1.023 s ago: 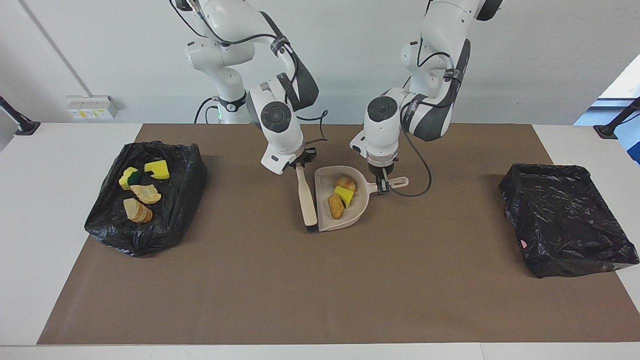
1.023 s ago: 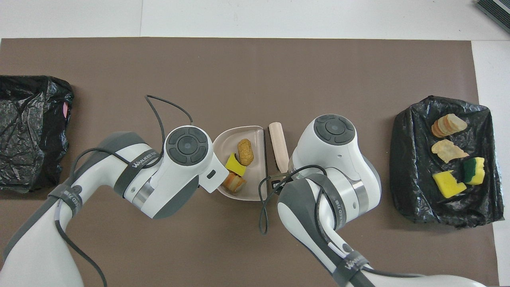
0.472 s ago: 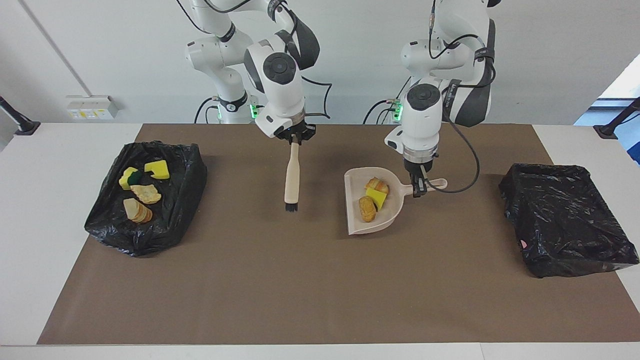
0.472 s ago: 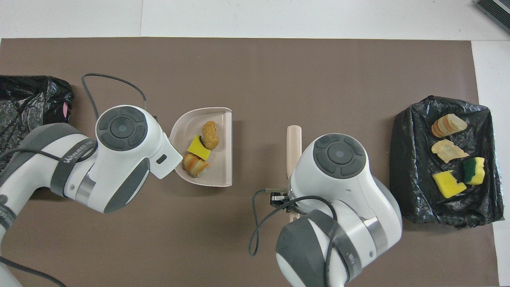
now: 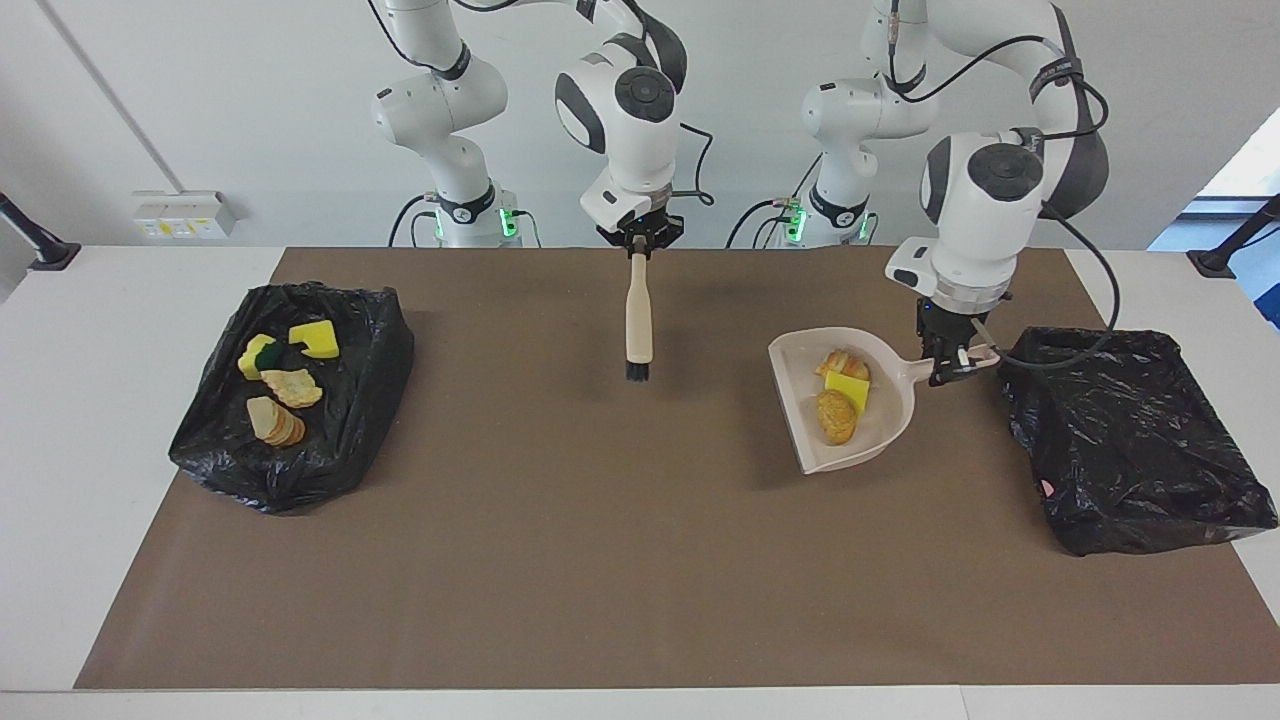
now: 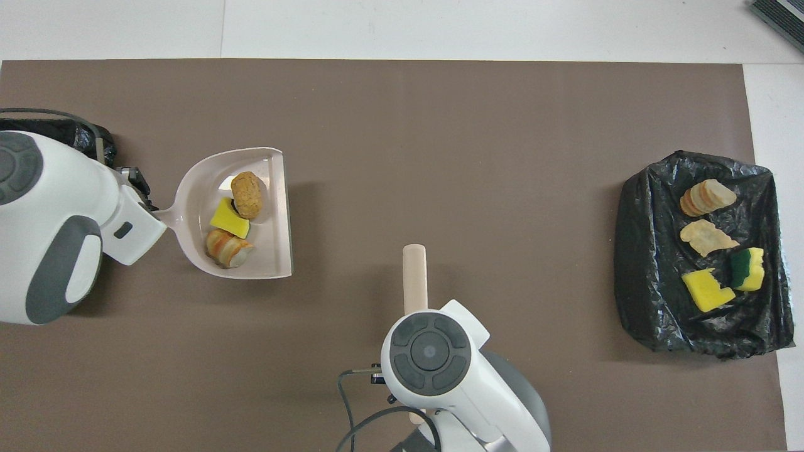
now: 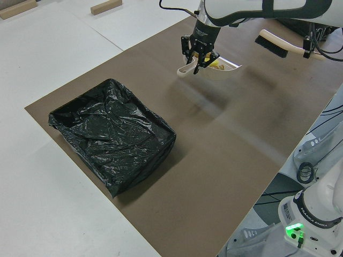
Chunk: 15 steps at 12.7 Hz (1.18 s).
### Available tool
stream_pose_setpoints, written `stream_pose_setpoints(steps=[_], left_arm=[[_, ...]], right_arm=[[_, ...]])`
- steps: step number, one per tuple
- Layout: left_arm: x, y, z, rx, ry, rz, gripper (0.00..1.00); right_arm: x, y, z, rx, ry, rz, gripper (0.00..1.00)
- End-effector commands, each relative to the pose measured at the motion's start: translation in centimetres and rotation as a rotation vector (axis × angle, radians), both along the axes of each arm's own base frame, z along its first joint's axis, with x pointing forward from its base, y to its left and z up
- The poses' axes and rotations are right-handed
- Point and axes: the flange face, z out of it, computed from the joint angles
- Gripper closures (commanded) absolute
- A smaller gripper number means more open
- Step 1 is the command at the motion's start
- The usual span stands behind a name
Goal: Sweep and dump trash in bin
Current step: 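Carry the dustpan to the black bag with the left gripper, then tilt the dustpan over the black bag with the left gripper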
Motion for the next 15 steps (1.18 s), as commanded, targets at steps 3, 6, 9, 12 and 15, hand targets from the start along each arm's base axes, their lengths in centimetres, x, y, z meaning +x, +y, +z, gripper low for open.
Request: stream_pose_setpoints(steps=[3,6,9,12,15], left_arm=[[-0.2,9.1,2.7,-0.020,-0.010,0.075,1.00],[0.4,17.4,4.3,-0.139,-0.045,0.152,1.00],[0.9,25.1,6.6,-0.110,-0.047,0.199,1.00],[1.5,31.3,7.9,-0.041,-0.036,0.157,1.00],[2.8,36.9,8.8,0.052,-0.048,0.077,1.00]], right_arm=[[-4.7,2.0,-3.2,0.018,-0.004,0.016,1.00],[-7.0,3.4,-5.5,0.017,-0.027,-0.017,1.00],[-8.0,3.2,-6.0,0.004,-0.022,-0.011,1.00],[-9.4,3.0,-7.2,-0.014,-0.010,0.007,1.00],[-9.6,2.7,-7.5,-0.012,-0.014,0.006,1.00]])
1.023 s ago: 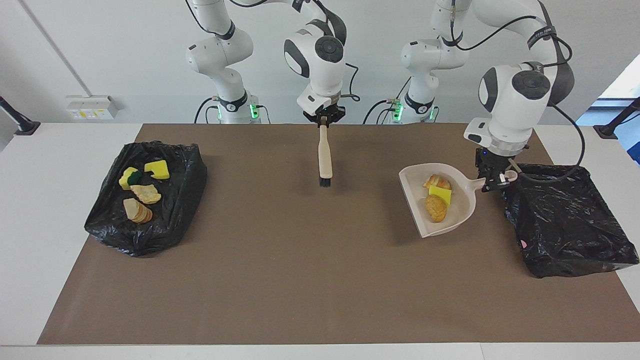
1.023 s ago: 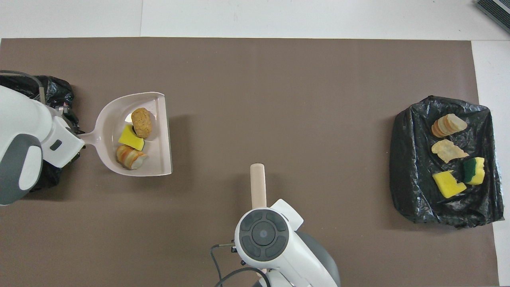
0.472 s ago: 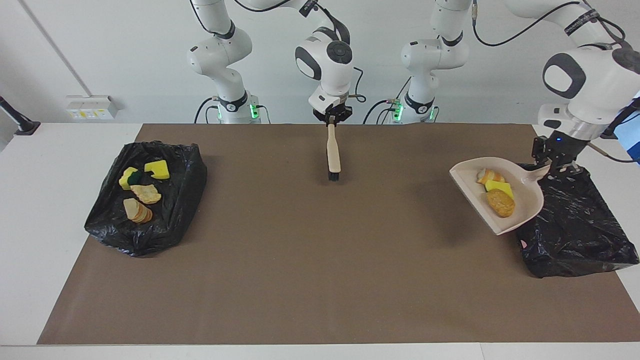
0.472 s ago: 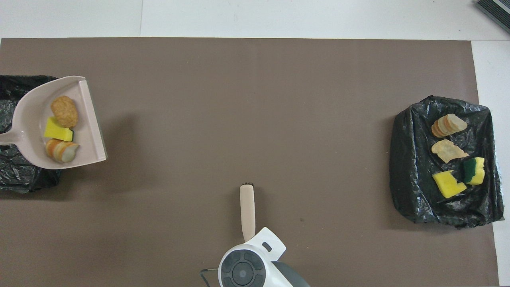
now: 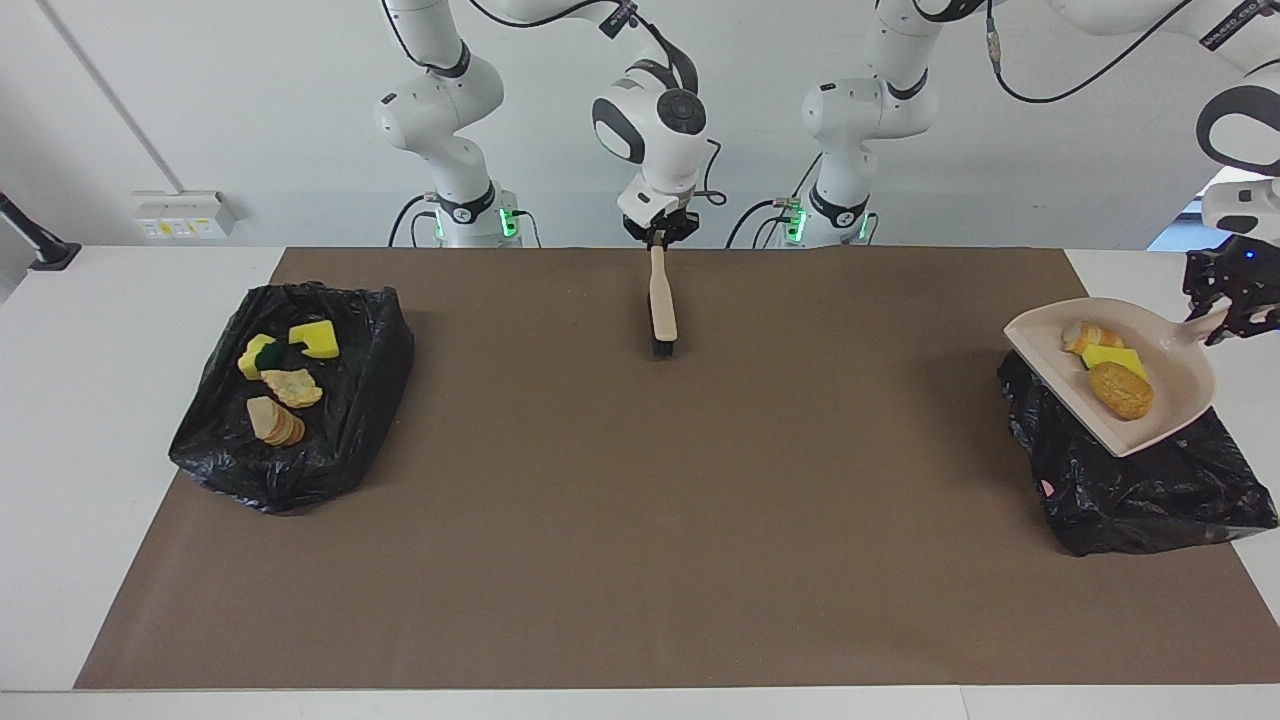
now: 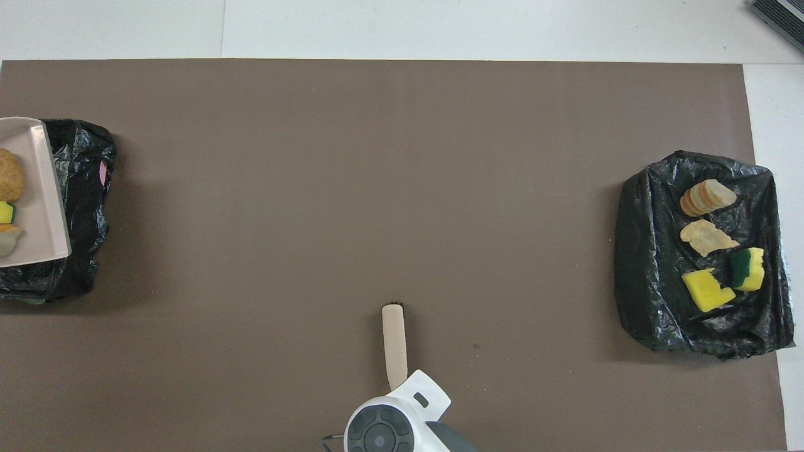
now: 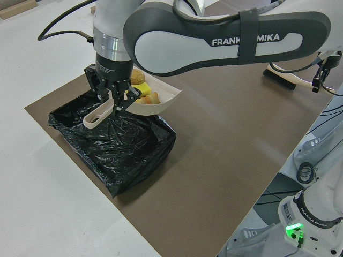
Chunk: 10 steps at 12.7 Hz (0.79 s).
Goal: Sweep and dump trash in bin
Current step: 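Tilt the dustpan over the black bag with the left gripper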
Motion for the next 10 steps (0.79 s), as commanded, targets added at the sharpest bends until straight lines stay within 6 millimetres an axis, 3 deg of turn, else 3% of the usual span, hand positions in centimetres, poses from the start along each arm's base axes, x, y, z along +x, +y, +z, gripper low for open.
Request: stream_pose_setpoints(steps=[1,4,6,10], left_arm=[[2.1,4.0,0.3,0.095,0.007,-0.068,1.00],[3.7,5.0,0.2,0.313,-0.013,-0.144,1.00],[4.9,4.3,-0.7,0.400,-0.003,-0.199,1.00],[5.3,2.9,-0.7,0.562,0.099,-0.270,1.00]], right_arm=[[-0.6,-0.7,0.1,0.028,-0.022,-0.030,1.00],[-0.5,-0.5,-0.5,0.063,-0.002,-0.070,1.00],[-0.4,-0.5,-0.5,0.067,0.009,-0.079,1.00],[-0.4,-0.6,-0.6,0.072,0.010,-0.055,1.00]])
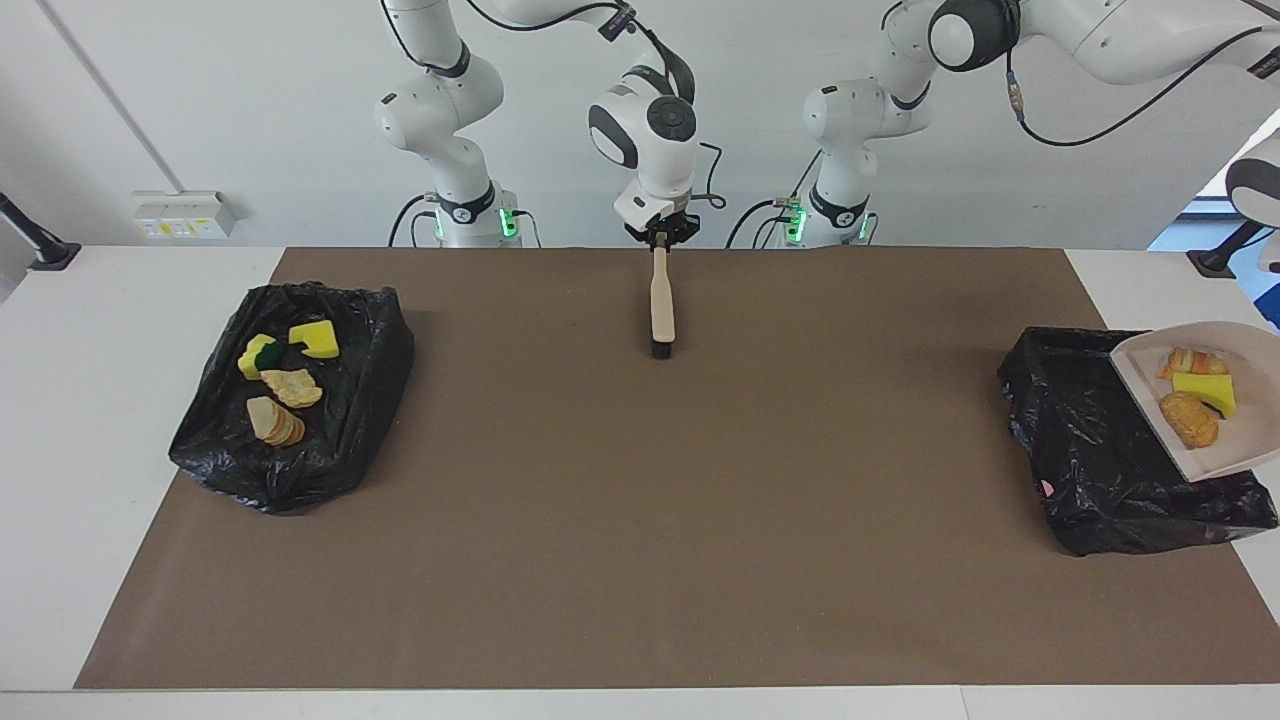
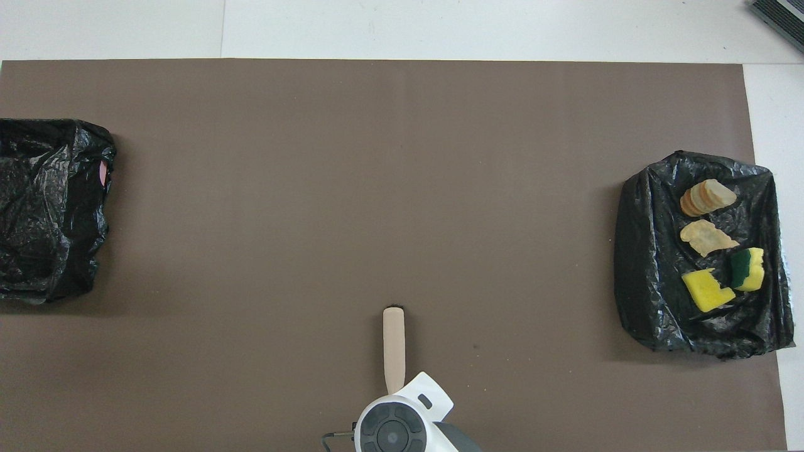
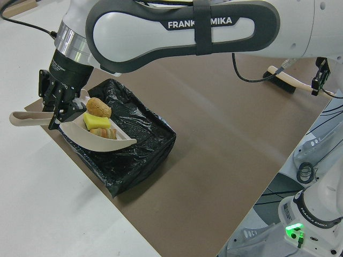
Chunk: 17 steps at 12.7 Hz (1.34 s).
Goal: Sweep and dump trash in bin
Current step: 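Tilt the dustpan over the black bag with the left gripper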
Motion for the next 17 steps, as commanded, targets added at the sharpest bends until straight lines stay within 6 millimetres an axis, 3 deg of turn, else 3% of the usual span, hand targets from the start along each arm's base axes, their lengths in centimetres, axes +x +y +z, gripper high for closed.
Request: stream_pose_setpoints(steps=[1,4,5,7,8,9,10,11,12,13,15,17], left_arm=[[0.6,-1.7,0.5,0.110,0.053,-0.035,1.00],[1.2,-3.5,0.8,0.197,0.109,-0.028,1.00],[0.7,-3.4,1.3,0.220,0.118,0.002,1.00],[0.8,-5.0,2.7,0.278,0.121,-0.017,1.00],[0.9,-5.6,3.0,0.307,0.127,-0.016,1.00],[1.0,-6.3,3.2,0.336,0.126,0.000,1.00],[1.0,-6.8,3.8,0.370,0.108,0.009,1.00],[1.1,-7.3,4.3,0.399,0.098,0.009,1.00],[1.0,-7.4,4.7,0.421,0.078,0.044,1.00],[1.0,-8.1,5.0,0.439,0.055,0.073,1.00],[0.9,-10.7,7.0,0.415,0.017,0.053,1.00],[0.7,-13.2,8.3,0.343,-0.072,0.107,1.00]], right_arm=[[-0.2,-0.5,0.4,0.026,-0.006,0.008,1.00],[-0.3,-0.5,0.3,0.026,-0.001,0.032,1.00],[-0.3,-0.5,0.3,0.028,-0.002,0.036,1.00],[-0.1,-0.6,0.1,0.027,0.000,0.033,1.00],[0.1,-0.7,0.1,0.028,0.000,0.025,0.82],[0.3,-0.8,0.0,0.028,0.001,0.023,0.53],[0.4,-0.9,0.0,0.029,0.001,0.023,0.40],[0.5,-0.8,0.0,0.030,0.002,0.025,0.36],[0.7,-0.6,0.0,0.033,0.001,0.023,0.23],[0.9,-0.5,0.0,0.037,-0.002,0.020,0.00],[2.4,-0.1,0.2,0.048,-0.009,0.007,0.00],[5.4,-0.1,0.6,0.060,-0.027,-0.020,0.00]])
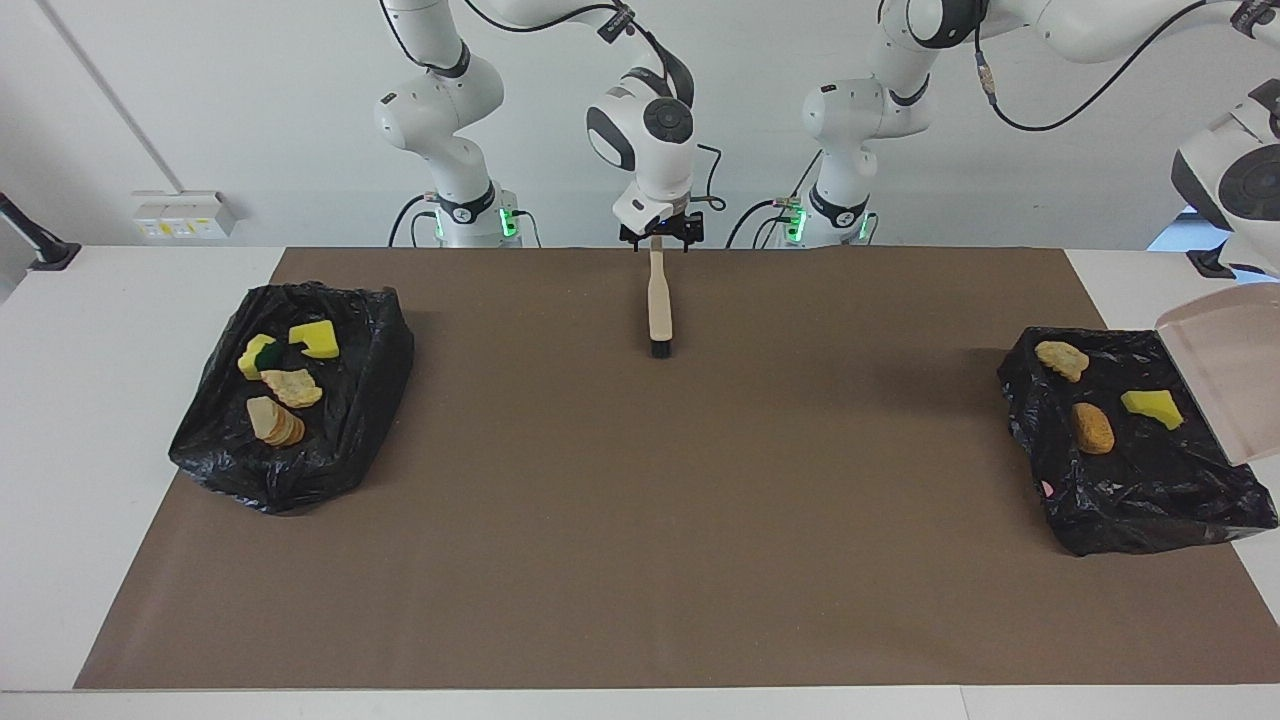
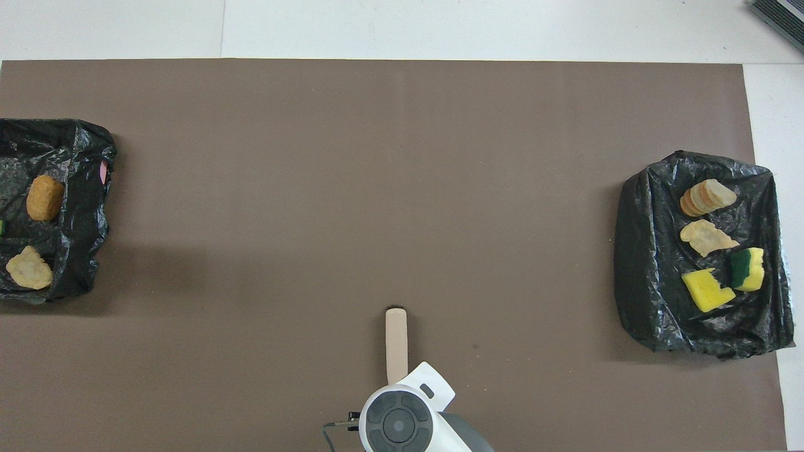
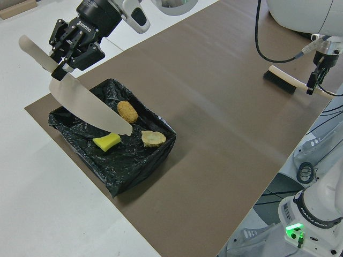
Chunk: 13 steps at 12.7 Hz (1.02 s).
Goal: Sweep and dump trash in bin
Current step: 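Carry the dustpan to the table center while the right gripper withdraws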
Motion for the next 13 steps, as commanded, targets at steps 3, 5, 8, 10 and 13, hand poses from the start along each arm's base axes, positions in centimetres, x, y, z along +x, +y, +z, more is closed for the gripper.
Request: stream_pose_setpoints(steps=[3,5,8,10,13], left_arm=[[0.0,-7.6,0.6,-0.179,-0.084,0.038,1.00],[-0.1,-10.8,-0.9,-0.294,-0.115,0.110,1.00],[-0.5,-17.2,-3.7,-0.403,-0.174,0.255,1.00],[-0.9,-20.9,-5.5,-0.516,-0.216,0.394,1.00],[-1.2,-29.2,-9.3,-0.566,-0.313,0.583,1.00]], right_arm=[[8.6,-1.9,1.4,0.008,-0.095,-0.027,0.00],[11.7,-4.3,2.2,-0.015,-0.150,-0.028,0.00],[16.0,-9.0,3.6,-0.040,-0.204,-0.054,0.00],[18.8,-12.0,5.1,-0.056,-0.245,-0.078,0.00],[21.4,-15.3,7.8,-0.083,-0.310,-0.103,0.00]])
